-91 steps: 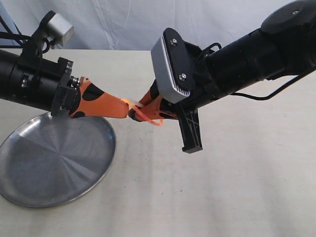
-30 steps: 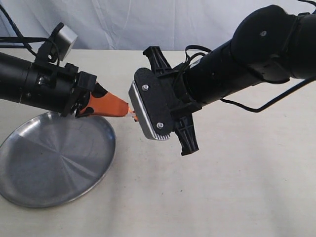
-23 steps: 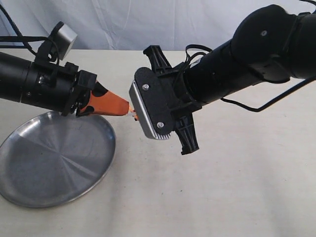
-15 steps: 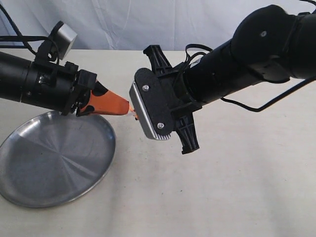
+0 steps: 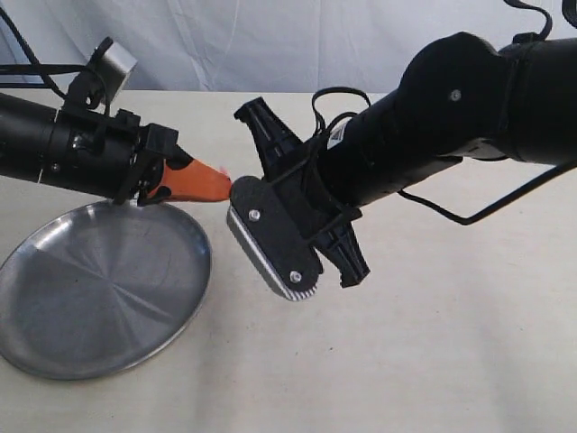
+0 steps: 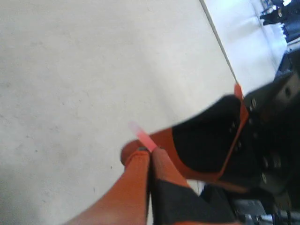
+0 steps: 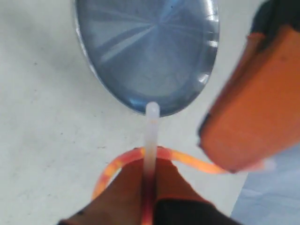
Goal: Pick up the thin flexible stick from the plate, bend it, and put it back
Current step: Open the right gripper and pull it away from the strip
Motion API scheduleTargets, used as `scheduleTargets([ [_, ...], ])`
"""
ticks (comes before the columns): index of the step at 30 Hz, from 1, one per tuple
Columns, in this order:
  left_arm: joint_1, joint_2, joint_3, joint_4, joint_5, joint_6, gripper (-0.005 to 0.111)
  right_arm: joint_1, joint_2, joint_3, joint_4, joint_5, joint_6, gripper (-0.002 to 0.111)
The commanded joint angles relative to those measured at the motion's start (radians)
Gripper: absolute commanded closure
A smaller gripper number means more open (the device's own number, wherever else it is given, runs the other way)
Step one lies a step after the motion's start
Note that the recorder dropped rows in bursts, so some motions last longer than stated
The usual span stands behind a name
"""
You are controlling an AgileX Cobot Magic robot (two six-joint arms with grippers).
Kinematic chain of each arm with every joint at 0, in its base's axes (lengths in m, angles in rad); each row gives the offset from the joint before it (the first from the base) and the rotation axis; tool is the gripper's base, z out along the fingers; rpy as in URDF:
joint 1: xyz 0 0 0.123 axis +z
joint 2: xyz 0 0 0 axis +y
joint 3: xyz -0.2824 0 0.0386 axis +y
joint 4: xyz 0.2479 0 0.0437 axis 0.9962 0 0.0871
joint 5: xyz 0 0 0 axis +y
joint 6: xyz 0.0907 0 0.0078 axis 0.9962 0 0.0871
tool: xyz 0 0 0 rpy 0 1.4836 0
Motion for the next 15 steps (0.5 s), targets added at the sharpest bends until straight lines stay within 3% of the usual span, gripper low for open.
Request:
scheduleTargets([
  [1, 0.012, -0.004, -0.019, -0.091, -0.107, 0.001, 0.107, 0.017, -0.005, 0.014, -0.032, 0.091, -0.019, 0.108],
  [10, 0.012, -0.004, -0.019, -0.068, -0.128, -0.001, 0.107, 0.017, -0.005, 0.014, -0.032, 0.081, -0.010, 0.108],
  [15, 0.048, -0.004, -0.019, -0.013, -0.155, -0.040, 0.107, 0.017, -0.005, 0.014, -0.030, 0.036, 0.125, 0.108],
])
